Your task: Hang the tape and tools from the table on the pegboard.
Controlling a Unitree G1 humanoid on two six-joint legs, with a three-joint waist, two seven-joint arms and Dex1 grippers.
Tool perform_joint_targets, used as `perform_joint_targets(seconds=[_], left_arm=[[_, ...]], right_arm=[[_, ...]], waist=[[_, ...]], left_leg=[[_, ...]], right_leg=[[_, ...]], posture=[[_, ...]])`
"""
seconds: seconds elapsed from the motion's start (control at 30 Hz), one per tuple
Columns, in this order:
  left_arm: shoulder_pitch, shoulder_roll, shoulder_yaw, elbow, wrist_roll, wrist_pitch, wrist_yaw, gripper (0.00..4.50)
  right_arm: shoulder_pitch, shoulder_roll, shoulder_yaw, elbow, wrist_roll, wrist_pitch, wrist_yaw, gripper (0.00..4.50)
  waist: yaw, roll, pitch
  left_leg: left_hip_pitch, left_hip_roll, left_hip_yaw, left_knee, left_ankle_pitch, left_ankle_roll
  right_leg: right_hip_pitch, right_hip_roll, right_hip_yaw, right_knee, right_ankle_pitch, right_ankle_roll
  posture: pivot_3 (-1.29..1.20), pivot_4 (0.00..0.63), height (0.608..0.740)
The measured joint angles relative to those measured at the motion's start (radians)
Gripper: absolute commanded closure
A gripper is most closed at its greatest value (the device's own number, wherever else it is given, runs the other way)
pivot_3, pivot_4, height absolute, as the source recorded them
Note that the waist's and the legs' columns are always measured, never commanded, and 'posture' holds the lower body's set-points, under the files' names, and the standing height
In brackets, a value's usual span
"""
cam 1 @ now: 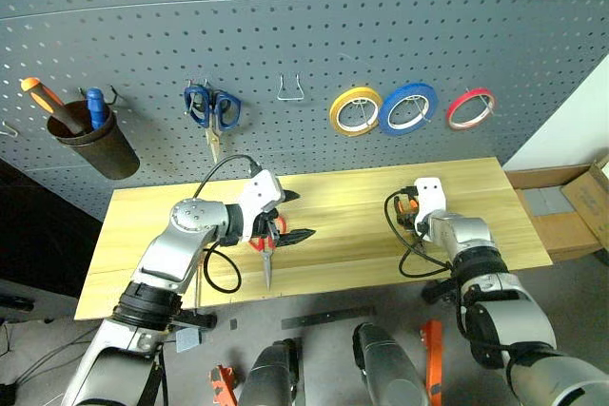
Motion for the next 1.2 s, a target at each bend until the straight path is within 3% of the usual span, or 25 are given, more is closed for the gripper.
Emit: perform_joint_targets(seconds=[0.07, 0.3, 0.4, 0.53, 0.7, 0.93, 1.07, 1.2], left_arm=[[0.02, 0.011, 0.024, -0.013, -0.012, 0.019, 0.009, 0.0], [0.135, -0.004, 0.193, -0.15, -0.095, 0.084, 0.139, 0.0], [0.176, -0.024, 0.255, -0.198, -0.125, 0.103, 0.204, 0.0], [0.188, -0.046, 0.322, -0.239, -0.162, 0.107, 0.276, 0.0], [0.187, -0.059, 0.369, -0.263, -0.218, 0.112, 0.313, 0.0], [0.193, -0.051, 0.383, -0.265, -0.239, 0.13, 0.333, 0.0], [0.168, -0.051, 0.379, -0.267, -0.24, 0.132, 0.341, 0.0], [0.131, -0.054, 0.347, -0.267, -0.239, 0.131, 0.35, 0.0]], right_arm=[[0.046, 0.011, 0.02, -0.122, -0.001, 0.034, -0.002, 1.91], [0.26, 0.058, 0.215, -0.828, -0.012, 0.2, -0.01, 1.91], [0.251, 0.103, 0.289, -0.99, -0.019, 0.224, -0.027, 1.92], [0.111, 0.164, 0.328, -1.041, -0.041, 0.205, -0.05, 1.92], [-0.242, 0.271, 0.244, -0.78, -0.028, 0.051, -0.067, 1.92], [-0.568, 0.343, 0.105, -0.309, 0.011, -0.253, -0.1, 1.92], [-0.68, 0.356, 0.073, -0.119, 0.02, -0.425, -0.107, 1.92], [-0.697, 0.355, 0.073, 0.049, 0.007, -0.6, -0.104, 1.92]], waist=[[-0.001, 0.0, 0.0], [0.001, 0.0, 0.0], [0.006, 0.0, 0.0], [0.012, 0.0, 0.0], [0.018, -0.002, -0.001], [0.033, -0.002, -0.001], [0.045, -0.004, -0.002], [0.055, -0.005, -0.003]], left_leg=[[-0.001, 0.0, 0.0, 0.0, 0.0, 0.0], [-0.003, 0.004, -0.001, 0.001, 0.0, -0.001], [-0.003, 0.007, 0.0, 0.002, 0.0, -0.002], [-0.002, 0.009, -0.001, 0.002, 0.003, -0.006], [0.0, 0.012, -0.001, 0.001, 0.006, -0.008], [-0.002, 0.012, 0.0, -0.001, 0.005, -0.009], [-0.013, 0.012, 0.0, -0.001, 0.005, -0.01], [-0.012, 0.012, 0.001, 0.001, 0.006, -0.011]], right_leg=[[-0.001, 0.0, 0.0, 0.0, 0.0, 0.0], [-0.003, 0.001, -0.001, 0.0, 0.001, -0.001], [-0.003, 0.002, -0.002, -0.002, 0.002, -0.003], [-0.003, 0.004, -0.004, -0.002, 0.004, -0.006], [-0.003, 0.011, -0.003, -0.001, 0.008, -0.01], [-0.006, 0.011, -0.003, -0.002, 0.009, -0.011], [-0.018, 0.011, -0.003, 0.001, 0.009, -0.012], [-0.019, 0.011, -0.003, 0.004, 0.01, -0.013]], posture=[[-0.17, 0.218, 0.74], [-0.14, 0.221, 0.74], [-0.12, 0.218, 0.74], [-0.11, 0.212, 0.74], [-0.09, 0.204, 0.74], [-0.04, 0.195, 0.74], [-0.02, 0.193, 0.74], [-0.01, 0.194, 0.74]])
